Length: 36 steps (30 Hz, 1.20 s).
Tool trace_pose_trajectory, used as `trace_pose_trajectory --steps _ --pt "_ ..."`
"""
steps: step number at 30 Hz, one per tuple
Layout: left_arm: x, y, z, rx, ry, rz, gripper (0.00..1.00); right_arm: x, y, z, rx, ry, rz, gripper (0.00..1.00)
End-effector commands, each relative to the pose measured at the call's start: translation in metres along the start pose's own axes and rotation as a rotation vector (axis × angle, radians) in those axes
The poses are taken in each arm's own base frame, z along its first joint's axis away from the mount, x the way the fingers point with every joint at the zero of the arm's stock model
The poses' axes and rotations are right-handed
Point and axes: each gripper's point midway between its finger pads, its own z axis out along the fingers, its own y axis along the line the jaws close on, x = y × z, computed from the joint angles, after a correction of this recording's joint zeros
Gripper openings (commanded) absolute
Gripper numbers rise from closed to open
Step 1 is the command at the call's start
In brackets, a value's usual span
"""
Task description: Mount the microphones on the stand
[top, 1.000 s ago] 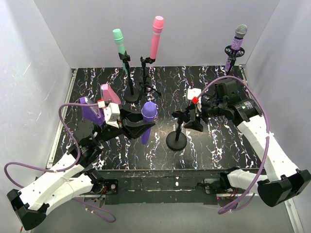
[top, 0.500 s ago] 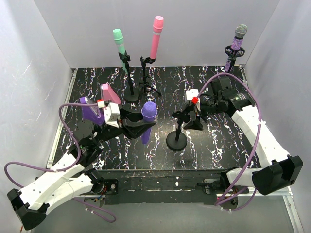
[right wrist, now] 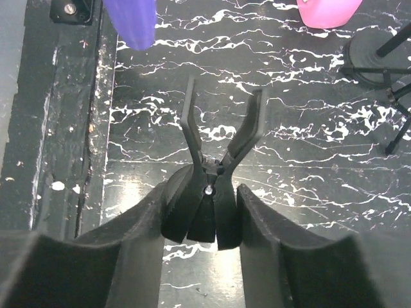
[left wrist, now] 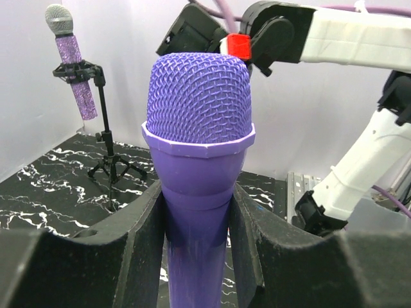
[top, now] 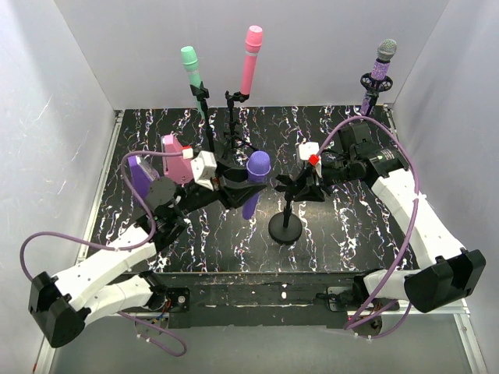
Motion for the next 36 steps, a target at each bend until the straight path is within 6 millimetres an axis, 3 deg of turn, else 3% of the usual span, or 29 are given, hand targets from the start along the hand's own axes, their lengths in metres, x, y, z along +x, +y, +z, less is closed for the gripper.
trace_pose_trajectory --steps 1,5,17,29,36 --pt "-0.023 0.009 0.019 -0.009 -0.085 0.053 0.00 -0.008 0.002 -0.001 -0.021 -0.028 0.002 0.36" --pt "-0.014 0.022 0.031 -0.033 -0.076 0.079 0.00 -0.005 0.003 -0.001 -0.033 -0.028 0.014 0.23" --pt "0.009 0.035 0.068 0.018 -0.062 0.057 0.00 -0.006 0.006 0.001 -0.053 -0.040 0.037 0.18" --pt "0.031 0.034 0.083 0.055 -0.067 -0.020 0.00 -0.008 0.006 0.002 -0.068 -0.058 0.075 0.17" --pt "0.041 0.032 0.087 0.069 -0.053 -0.037 0.00 -0.012 0.005 0.000 -0.073 -0.071 0.116 0.09"
